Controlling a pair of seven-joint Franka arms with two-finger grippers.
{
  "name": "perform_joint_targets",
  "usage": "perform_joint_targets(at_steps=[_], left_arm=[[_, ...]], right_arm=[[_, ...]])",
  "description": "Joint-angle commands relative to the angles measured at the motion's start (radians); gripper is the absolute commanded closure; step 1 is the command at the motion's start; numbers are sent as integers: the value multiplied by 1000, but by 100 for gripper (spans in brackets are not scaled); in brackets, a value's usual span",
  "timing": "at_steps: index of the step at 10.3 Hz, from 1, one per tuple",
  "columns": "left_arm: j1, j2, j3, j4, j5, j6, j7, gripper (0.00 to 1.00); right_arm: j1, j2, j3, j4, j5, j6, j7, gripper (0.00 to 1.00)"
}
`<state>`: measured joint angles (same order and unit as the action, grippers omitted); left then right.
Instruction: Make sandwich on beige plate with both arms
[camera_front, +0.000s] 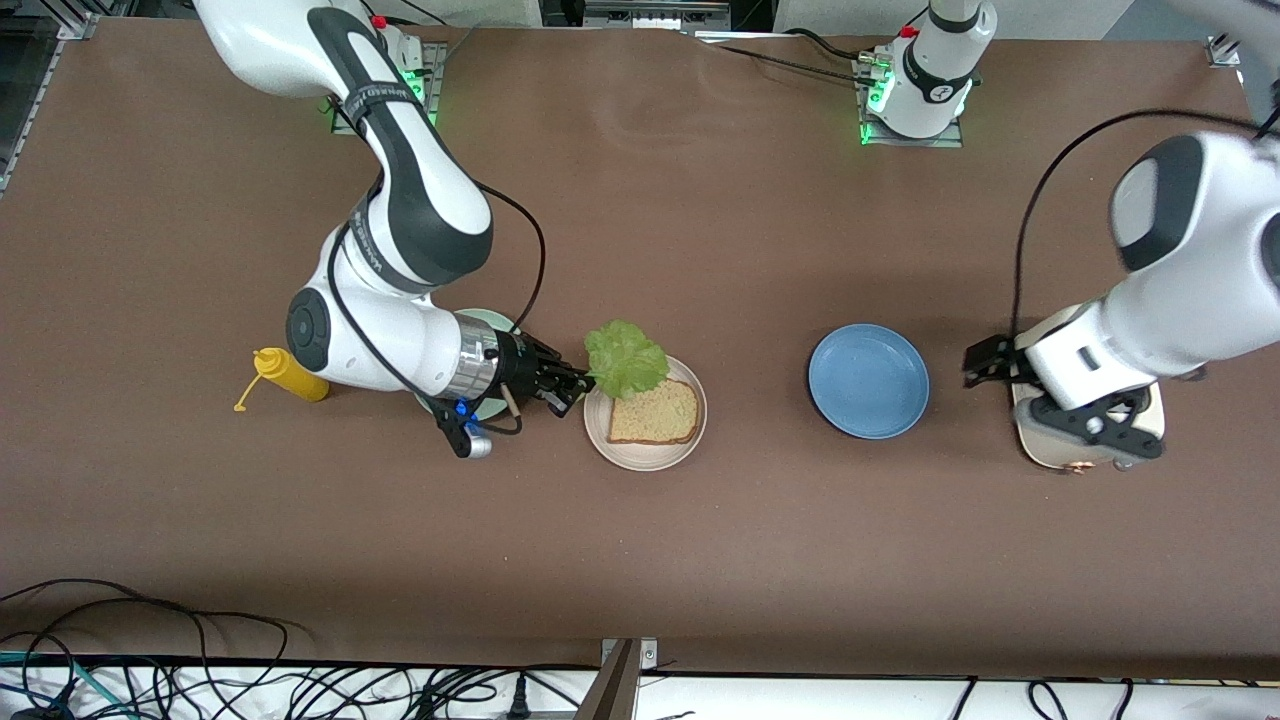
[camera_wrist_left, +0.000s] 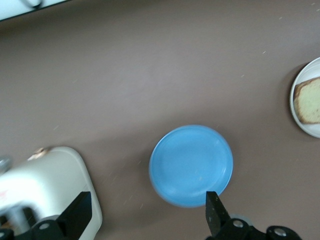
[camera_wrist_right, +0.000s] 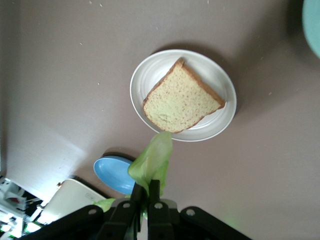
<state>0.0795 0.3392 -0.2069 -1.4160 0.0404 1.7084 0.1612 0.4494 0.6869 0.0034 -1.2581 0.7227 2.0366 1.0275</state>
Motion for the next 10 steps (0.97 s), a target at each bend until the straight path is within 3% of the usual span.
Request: perform_joint_targets(at_steps=[1,3,5,10], left_arm=[[28,-103,-6,-24,45,-143,0,0],[49,-167,-9,-66,38,-177,-12,0],[66,-210,-9,-109,32,-181,-11,0],[65,-212,-14,-67,29,-228,-15,0]], right_arm=[[15,52,0,9,52,81,19,100],[21,123,13,9,95,169,8,100],[14,177,12,45,173,172,9,100],[9,236,13,45,265,156,8,100]])
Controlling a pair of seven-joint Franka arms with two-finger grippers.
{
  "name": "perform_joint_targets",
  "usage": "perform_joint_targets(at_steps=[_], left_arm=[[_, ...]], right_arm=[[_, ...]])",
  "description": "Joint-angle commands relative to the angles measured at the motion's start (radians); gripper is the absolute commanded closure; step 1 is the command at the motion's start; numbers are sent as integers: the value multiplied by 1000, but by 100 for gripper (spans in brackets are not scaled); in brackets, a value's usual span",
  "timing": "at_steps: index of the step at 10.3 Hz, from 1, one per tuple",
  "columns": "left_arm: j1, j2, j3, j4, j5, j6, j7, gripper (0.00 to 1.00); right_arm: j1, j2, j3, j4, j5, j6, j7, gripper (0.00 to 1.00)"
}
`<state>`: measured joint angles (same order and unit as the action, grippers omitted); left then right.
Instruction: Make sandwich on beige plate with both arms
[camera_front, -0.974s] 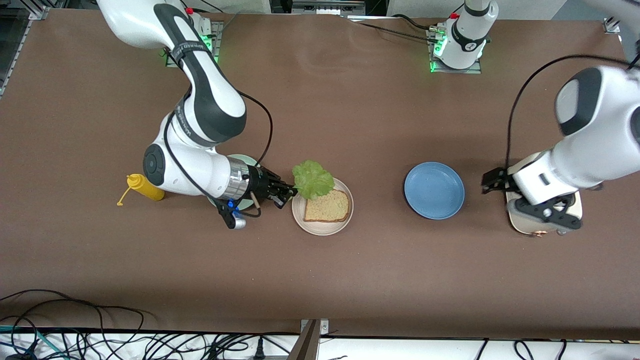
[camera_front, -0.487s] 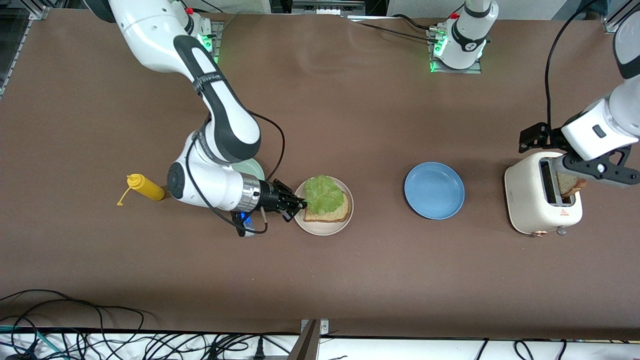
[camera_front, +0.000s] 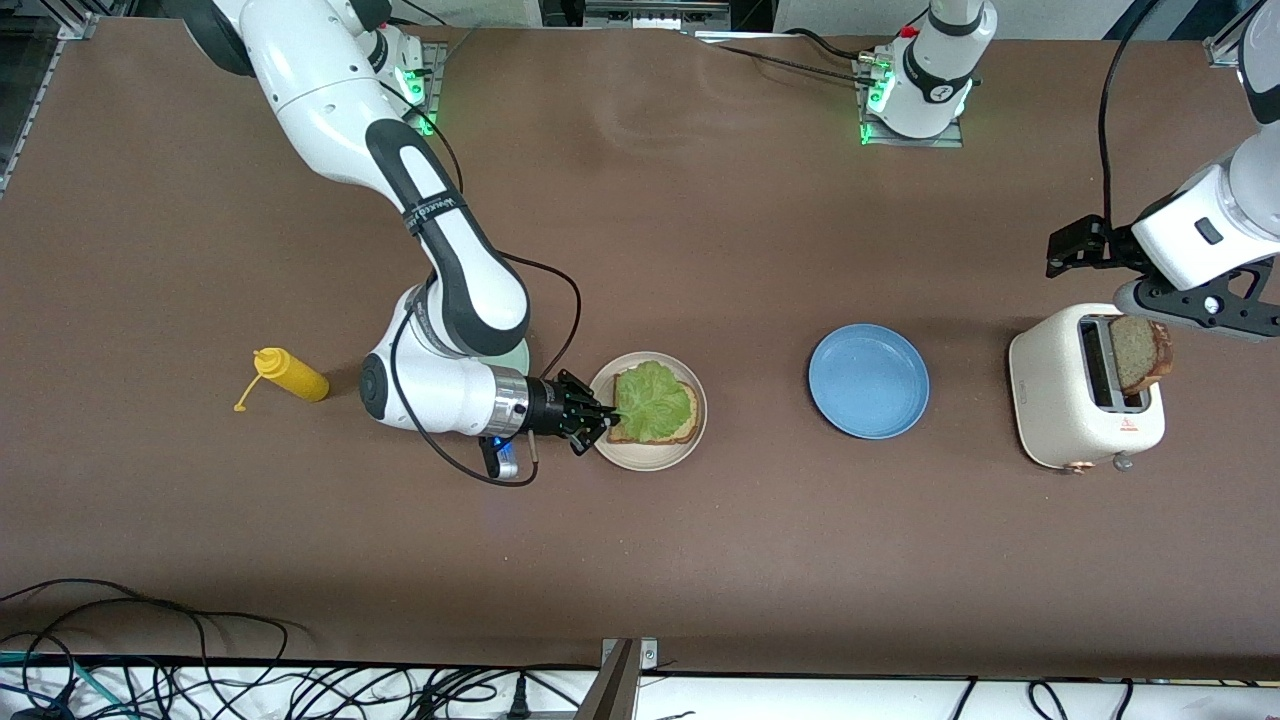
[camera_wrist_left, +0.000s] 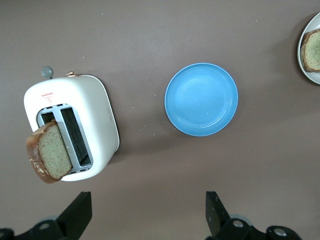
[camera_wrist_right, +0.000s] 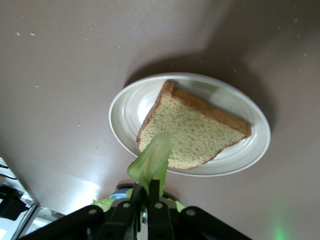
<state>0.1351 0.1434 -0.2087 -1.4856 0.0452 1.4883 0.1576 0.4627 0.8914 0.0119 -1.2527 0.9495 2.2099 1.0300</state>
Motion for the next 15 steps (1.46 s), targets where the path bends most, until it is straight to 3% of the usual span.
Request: perform_joint_targets(at_steps=[1,5,8,10,11,12,14,15], left_arm=[[9,-15,-12,4,22,-6,-9,0],[-18,-16,0,-8,25,3,3,0],[-127,-54,115,-60,21,27,-10,0],[-166,-109,150,-151,-19,108,-12,0],[-167,-129,150,-169,-19,115,-12,0],[-169,-134,150,-174,-21,115,-13,0],[-230,-133,209,-173,-24,141,-16,0],[-229,-136,209,-173,-24,138,-18,0]], right_arm=[[-1,35,5,39,38,-18,5,100],[5,78,3,47,37,-7,-7,100],[5,92,9,53,43,-7,-1,100],[-1,98,19,55,43,-7,-1,100],[-1,98,19,56,43,-7,1,86],[-1,98,19,59,43,-9,5,28],[-1,96,19,65,42,-15,8,15],[1,96,17,67,41,-13,7,14]])
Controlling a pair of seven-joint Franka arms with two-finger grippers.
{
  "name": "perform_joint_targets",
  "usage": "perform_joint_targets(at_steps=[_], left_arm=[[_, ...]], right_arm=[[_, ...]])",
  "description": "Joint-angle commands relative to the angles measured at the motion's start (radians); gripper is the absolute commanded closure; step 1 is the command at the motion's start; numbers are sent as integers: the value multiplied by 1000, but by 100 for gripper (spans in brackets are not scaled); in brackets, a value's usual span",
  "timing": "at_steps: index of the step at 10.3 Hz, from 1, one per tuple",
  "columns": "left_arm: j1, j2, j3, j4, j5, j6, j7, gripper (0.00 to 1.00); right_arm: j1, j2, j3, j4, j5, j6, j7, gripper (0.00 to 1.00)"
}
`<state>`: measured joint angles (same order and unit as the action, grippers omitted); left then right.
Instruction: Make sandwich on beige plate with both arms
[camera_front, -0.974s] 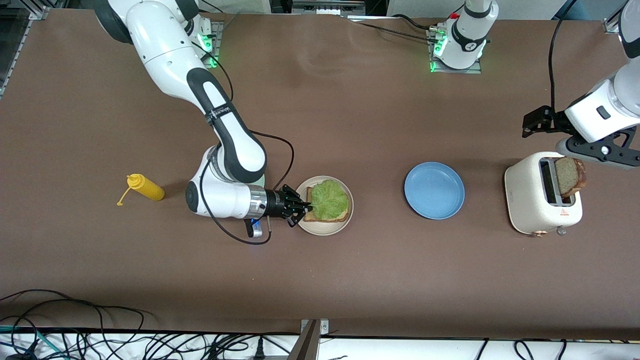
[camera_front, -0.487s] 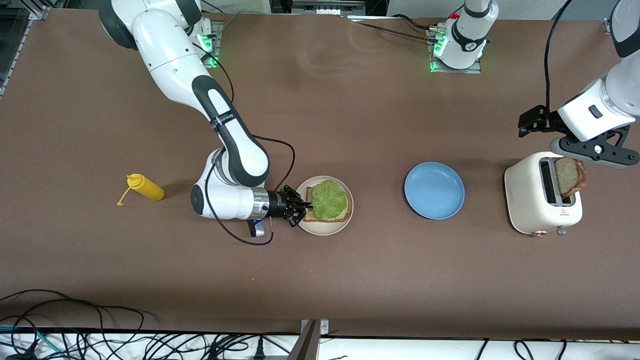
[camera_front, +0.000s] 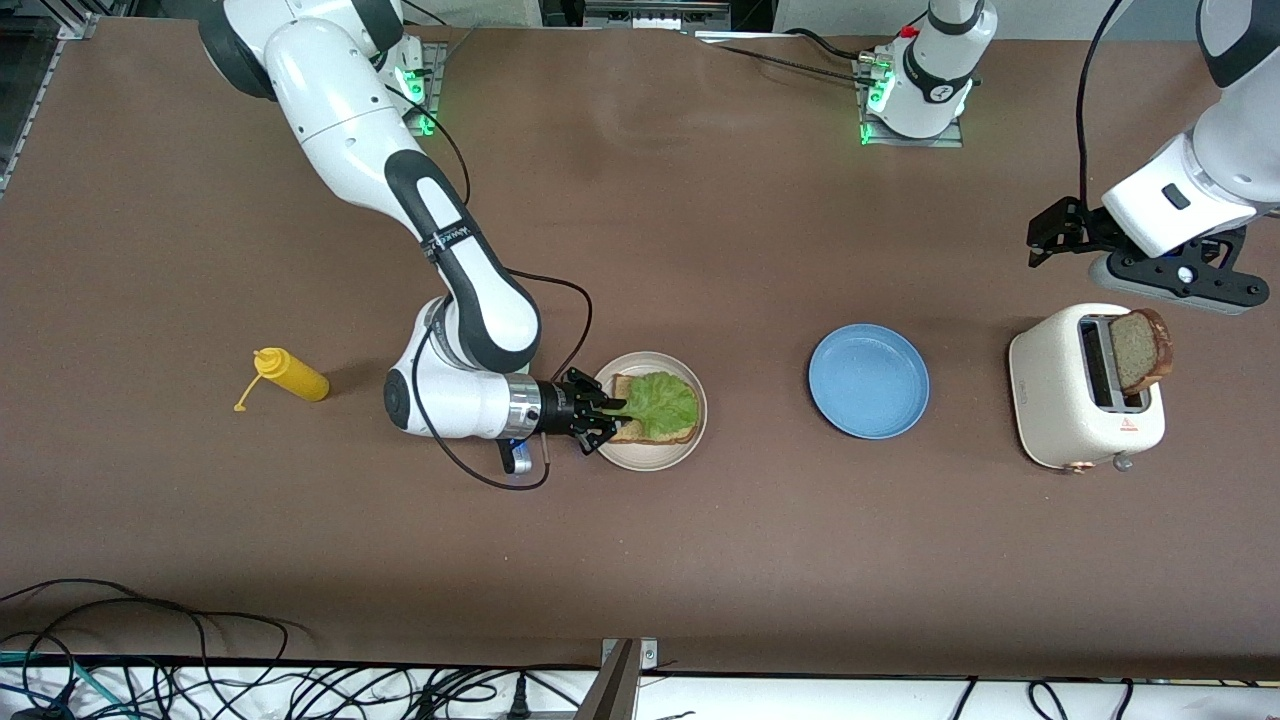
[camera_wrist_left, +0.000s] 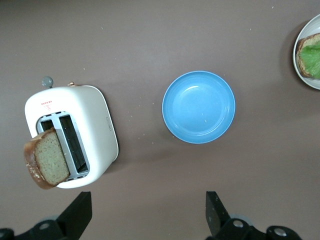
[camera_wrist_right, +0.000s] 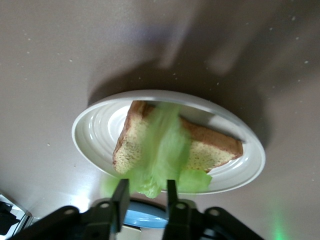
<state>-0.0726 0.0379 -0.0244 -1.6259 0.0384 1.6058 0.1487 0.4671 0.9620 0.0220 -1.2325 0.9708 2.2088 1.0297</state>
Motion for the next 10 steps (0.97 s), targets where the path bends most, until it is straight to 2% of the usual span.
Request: perform_joint_targets(at_steps=[1,4,6,8,9,10], left_arm=[[-18,-30,24,-28,-15,19,-11,0],[-19,-24,23,3,-15,-37,-29,0],[-16,-23,27,3,-15,-37,-29,0],[13,-16,27,6,-17,-37,-28,0],[17,-15,27,6,-17,-37,-26,0],[17,-16,27,6,-17,-38,-25,0]], right_arm=[[1,24,6,47,17,-8,4,8],[-15,1,-5,62,9,-40,10,0],[-70,-75,-42,65,-13,-177,7,0],[-87,-182,-88,62,-193,-314,1,0],[-88,-233,-108,57,-318,-390,-34,0],[-88,-287,-115,41,-459,-479,-166,0]])
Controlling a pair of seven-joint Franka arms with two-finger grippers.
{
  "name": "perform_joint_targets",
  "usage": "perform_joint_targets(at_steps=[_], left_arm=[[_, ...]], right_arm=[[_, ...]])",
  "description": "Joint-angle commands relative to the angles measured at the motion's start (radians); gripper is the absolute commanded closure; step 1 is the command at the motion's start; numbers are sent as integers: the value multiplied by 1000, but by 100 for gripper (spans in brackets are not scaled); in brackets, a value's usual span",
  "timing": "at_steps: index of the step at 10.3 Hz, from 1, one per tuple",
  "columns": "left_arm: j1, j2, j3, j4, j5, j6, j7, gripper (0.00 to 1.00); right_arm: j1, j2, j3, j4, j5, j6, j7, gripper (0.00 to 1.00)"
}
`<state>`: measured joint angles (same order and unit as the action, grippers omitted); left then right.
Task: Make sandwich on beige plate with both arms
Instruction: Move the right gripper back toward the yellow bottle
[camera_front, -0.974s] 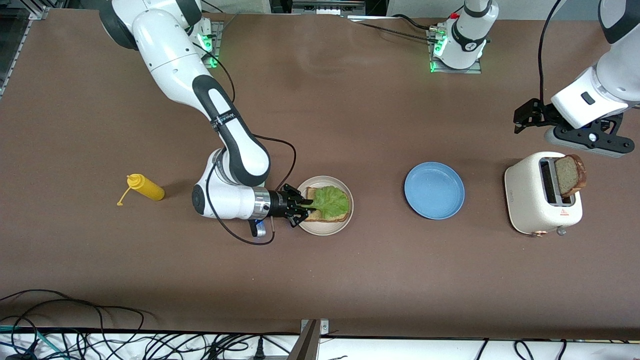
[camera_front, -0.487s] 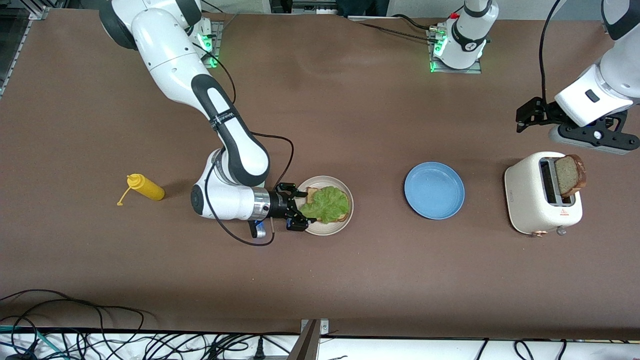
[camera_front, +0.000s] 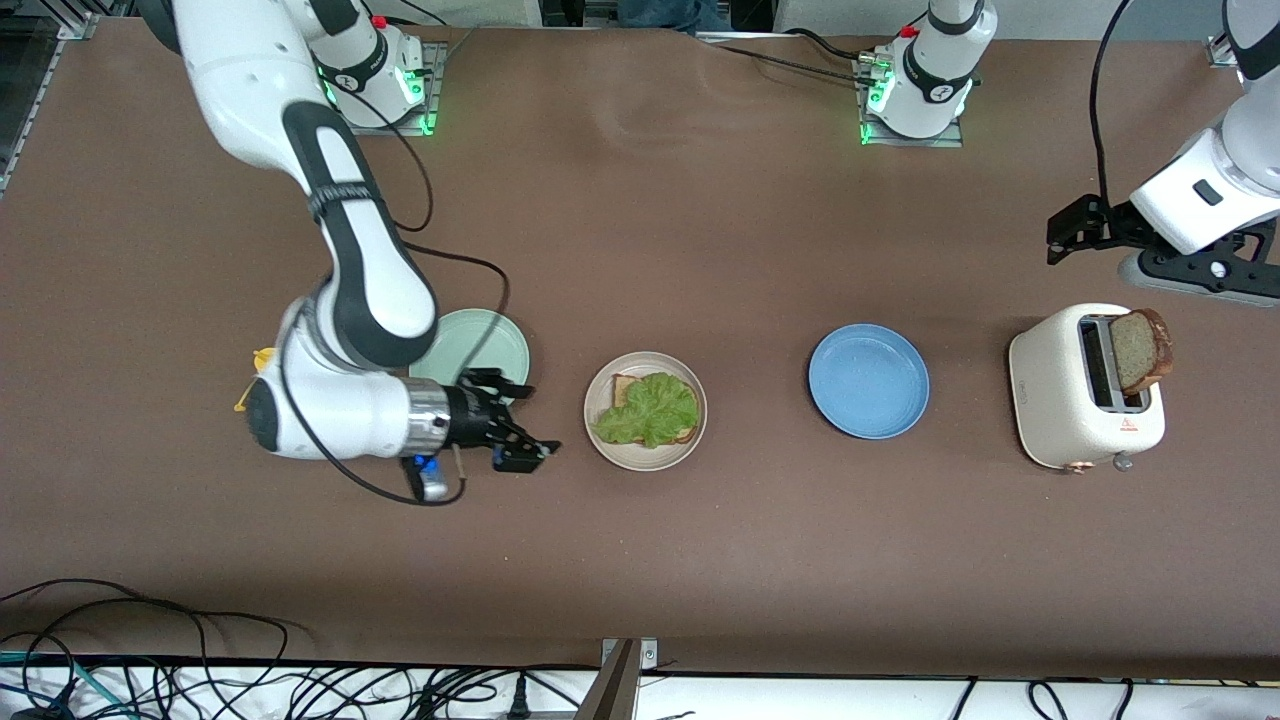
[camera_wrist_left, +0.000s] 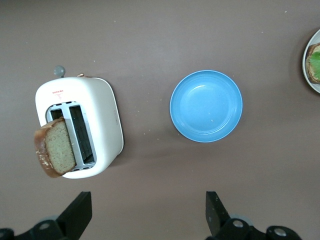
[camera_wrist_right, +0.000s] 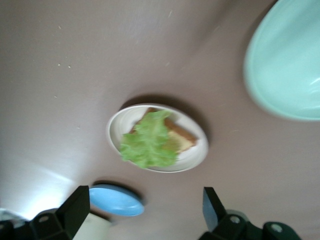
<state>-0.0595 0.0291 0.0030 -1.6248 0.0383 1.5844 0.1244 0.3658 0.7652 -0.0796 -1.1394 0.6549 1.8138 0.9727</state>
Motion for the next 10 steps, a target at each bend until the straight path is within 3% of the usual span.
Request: perform_joint_targets(at_steps=[1,5,7,10], left_arm=[[4,-8,0,5,-17,-17,0,0],[4,-8,-1,5,-17,-17,-2,0],[4,-8,-1,5,-17,-17,0,0],[4,-8,-1,5,-17,-17,0,0]], right_arm=[[13,-137,-44,-83,-235,-140,-244,0],[13,-259,-211,-145,-411,-312,-714,0],[13,-323,-326,-238,-426,-317,-955,0],[13,-339,-501,-296,-440,-285,-1338,0]])
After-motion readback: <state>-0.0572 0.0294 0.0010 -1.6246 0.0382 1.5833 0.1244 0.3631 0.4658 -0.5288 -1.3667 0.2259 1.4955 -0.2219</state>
